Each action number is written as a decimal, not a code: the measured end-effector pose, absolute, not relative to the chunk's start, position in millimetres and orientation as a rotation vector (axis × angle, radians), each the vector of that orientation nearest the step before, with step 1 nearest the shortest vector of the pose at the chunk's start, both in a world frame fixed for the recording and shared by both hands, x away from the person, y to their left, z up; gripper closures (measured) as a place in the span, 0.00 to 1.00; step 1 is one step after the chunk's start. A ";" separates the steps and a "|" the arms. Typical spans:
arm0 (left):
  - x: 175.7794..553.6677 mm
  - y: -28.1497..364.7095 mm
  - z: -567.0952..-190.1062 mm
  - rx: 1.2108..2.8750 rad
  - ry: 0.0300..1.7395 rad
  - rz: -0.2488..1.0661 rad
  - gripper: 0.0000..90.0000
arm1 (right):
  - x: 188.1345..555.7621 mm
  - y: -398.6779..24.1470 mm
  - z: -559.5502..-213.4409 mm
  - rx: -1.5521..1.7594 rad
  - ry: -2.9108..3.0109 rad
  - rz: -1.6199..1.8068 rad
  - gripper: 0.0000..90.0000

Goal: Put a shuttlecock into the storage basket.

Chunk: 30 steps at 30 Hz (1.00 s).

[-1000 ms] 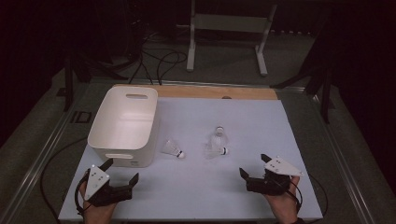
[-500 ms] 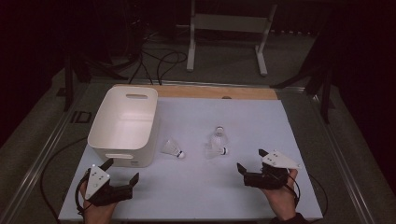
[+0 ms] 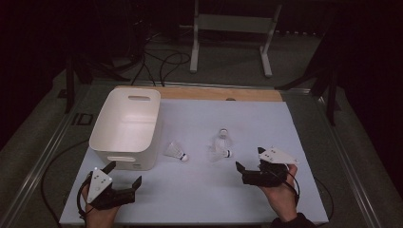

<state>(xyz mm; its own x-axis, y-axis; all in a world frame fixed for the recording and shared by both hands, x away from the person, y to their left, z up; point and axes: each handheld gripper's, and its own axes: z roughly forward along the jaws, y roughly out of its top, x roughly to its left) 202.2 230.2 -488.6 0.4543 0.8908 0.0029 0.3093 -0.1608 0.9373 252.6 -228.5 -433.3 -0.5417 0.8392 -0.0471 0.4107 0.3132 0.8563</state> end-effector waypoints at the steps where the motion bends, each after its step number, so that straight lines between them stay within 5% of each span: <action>1: 202.2 230.3 -488.6 1.704 1.042 0.728 0.00 | 253.3 -227.2 -432.3 1.101 2.098 1.142 0.09; 30: 202.0 229.9 -488.4 1.696 1.043 0.734 0.00 | 284.0 -186.7 -421.6 1.050 2.142 1.113 0.09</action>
